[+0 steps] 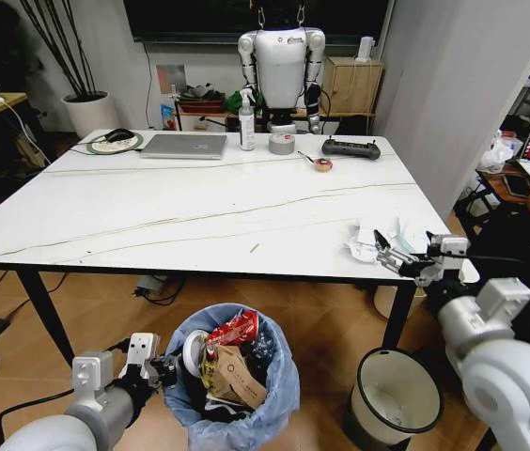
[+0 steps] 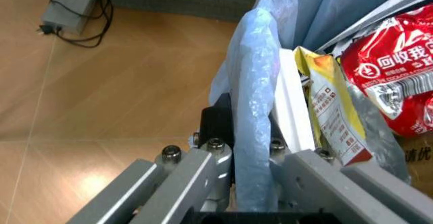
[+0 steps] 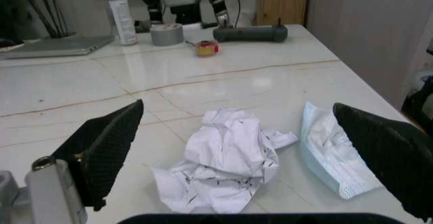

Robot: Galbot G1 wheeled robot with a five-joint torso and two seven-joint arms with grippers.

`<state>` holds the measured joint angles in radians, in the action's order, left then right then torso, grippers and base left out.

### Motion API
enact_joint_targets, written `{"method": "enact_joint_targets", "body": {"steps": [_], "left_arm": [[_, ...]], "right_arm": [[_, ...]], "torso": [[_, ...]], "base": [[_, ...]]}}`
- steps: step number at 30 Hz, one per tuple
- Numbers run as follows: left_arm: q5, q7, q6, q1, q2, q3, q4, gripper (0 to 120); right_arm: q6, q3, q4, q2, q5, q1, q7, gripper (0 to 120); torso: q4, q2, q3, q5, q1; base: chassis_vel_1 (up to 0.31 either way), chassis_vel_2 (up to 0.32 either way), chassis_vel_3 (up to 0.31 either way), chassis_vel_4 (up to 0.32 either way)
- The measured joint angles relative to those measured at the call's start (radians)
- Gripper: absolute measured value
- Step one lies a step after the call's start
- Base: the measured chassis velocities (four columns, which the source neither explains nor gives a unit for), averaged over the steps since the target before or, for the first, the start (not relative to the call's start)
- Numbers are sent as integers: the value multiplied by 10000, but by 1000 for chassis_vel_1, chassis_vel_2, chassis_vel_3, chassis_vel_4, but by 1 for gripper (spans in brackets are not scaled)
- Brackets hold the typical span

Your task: Pick up the trash bin and place the trash from the table into it.

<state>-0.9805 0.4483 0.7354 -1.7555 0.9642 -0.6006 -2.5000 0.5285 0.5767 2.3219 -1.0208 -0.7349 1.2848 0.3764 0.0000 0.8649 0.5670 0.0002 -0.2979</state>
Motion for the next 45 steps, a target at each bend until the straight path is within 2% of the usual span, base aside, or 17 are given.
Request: {"method": "enact_joint_targets", "body": {"steps": [1, 2, 6, 11, 15, 24, 32, 34, 36, 39, 42, 44, 45], "left_arm": [[0, 0, 0, 0, 0, 0, 0, 0], [61, 1, 0, -57, 55, 16, 0, 0], [152, -1, 0, -111, 176, 23, 0, 0], [155, -3, 0, -95, 209, -4, 0, 0], [164, -3, 0, -98, 220, -5, 0, 0], [167, -5, 0, -115, 153, -25, 0, 0], [156, -6, 0, -122, 118, -66, 0, 0], [154, -6, 0, -118, 124, -65, 0, 0], [156, -6, 0, -114, 125, -63, 0, 0], [159, -6, 0, -101, 109, -60, 0, 0], [159, -5, 0, -91, 70, -62, 0, 0], [154, -3, 0, -79, 46, -69, 0, 0], [154, -3, 0, -79, 46, -69, 0, 0]], "right_arm": [[0, 0, 0, 0, 0, 0, 0, 100], [82, -140, -450, 354, -617, -609, 320, 100], [337, -593, -1282, 865, -1766, -1763, 924, 100], [369, -1165, -1587, 959, -2490, -2308, 1478, 100], [417, -1902, -2103, 734, -2488, -2563, 1797, 100], [502, -2154, -2688, 545, -1957, -2499, 1713, 98], [488, -2159, -2751, 540, -1774, -2456, 1610, 73], [461, -2137, -2737, 545, -1725, -2437, 1598, 62], [445, -2116, -2725, 546, -1692, -2417, 1594, 60], [390, -2049, -2696, 552, -1525, -2316, 1505, 45], [337, -2012, -2713, 542, -1340, -2240, 1407, 36], [279, -1948, -2718, 502, -1244, -2206, 1359, 23], [279, -1948, -2718, 502, -1244, -2206, 1359, 23]], "torso": [[0, 0, 0, 0, 0], [2, 0, 0, -1, 0], [2, -1, 1, 0, 0], [0, 0, 0, -1, 0], [1, -1, 0, -1, 0], [0, -1, 0, -2, 0], [0, 0, 0, -2, 0], [0, 0, 0, -3, 0], [0, 0, 0, -2, 0], [0, 0, 0, -2, 0], [0, 0, -1, -2, 0], [0, 0, 0, -2, 0], [0, 0, 0, -2, 0]], "base": [[0, 0, 0, 0], [0, 0, 0, 0], [0, 0, 0, 0], [0, 0, 0, 0], [0, 0, 0, 0], [0, 0, 0, 0], [0, 0, 0, 0], [0, 0, 0, 0], [0, 0, 0, 0], [0, 0, 0, 0], [0, 0, 0, 0], [0, 0, 0, 0], [0, 0, 0, 0]]}}
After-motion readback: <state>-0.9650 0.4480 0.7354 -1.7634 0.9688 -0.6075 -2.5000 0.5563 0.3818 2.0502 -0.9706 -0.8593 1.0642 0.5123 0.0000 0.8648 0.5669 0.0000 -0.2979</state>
